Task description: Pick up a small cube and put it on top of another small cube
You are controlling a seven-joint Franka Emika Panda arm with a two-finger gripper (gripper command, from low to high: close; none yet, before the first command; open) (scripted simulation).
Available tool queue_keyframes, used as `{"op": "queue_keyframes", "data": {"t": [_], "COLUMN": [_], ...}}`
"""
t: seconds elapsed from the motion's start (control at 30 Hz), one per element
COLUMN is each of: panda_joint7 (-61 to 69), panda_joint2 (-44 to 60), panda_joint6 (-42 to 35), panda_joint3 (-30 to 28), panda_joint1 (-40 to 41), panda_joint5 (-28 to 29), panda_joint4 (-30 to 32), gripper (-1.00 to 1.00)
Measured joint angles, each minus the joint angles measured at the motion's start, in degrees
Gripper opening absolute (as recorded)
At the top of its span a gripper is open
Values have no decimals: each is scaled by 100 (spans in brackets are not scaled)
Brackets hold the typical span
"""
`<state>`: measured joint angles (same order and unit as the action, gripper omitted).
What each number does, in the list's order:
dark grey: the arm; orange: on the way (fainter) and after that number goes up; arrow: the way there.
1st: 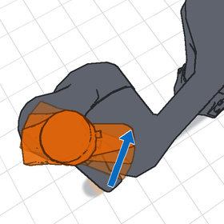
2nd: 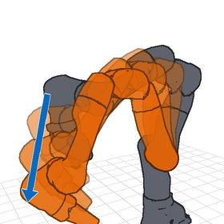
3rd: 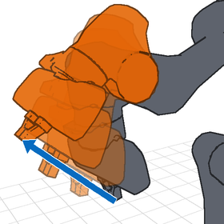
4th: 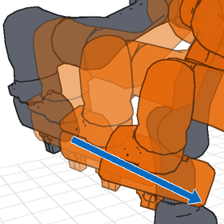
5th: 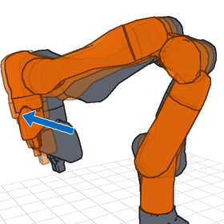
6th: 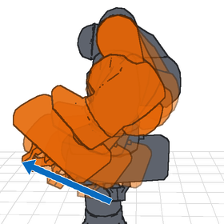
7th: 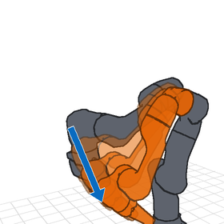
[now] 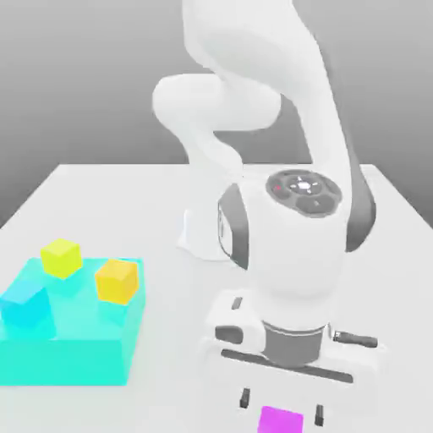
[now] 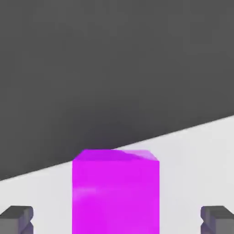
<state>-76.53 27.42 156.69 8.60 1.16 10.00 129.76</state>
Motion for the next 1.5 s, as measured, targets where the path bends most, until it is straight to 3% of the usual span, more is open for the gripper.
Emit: {"op": "queue_keyframes", "data": {"t": [0.03, 0.23, 0.43, 0.8, 1.2, 1.37, 1.4, 1.5], "panda_joint7": [-29, -45, 146, -438, -854, -847, -843, -843], "panda_joint2": [138, 208, -772, -2957, -5438, -4880, -4727, -4727], "panda_joint6": [107, 169, -566, -1489, -2384, -1432, -1220, -1220], "panda_joint3": [-46, -66, 113, -685, -1430, -1507, -1513, -1513], "panda_joint1": [-38, -56, 144, 1056, 1949, 2037, 2037, 2037], "panda_joint5": [37, 57, -243, -225, -578, -633, -637, -637], "panda_joint4": [-27, -41, 207, 1520, 3002, 3386, 3445, 3445], "gripper": [-100, -100, -100, -100, -100, -100, 100, 100]}}
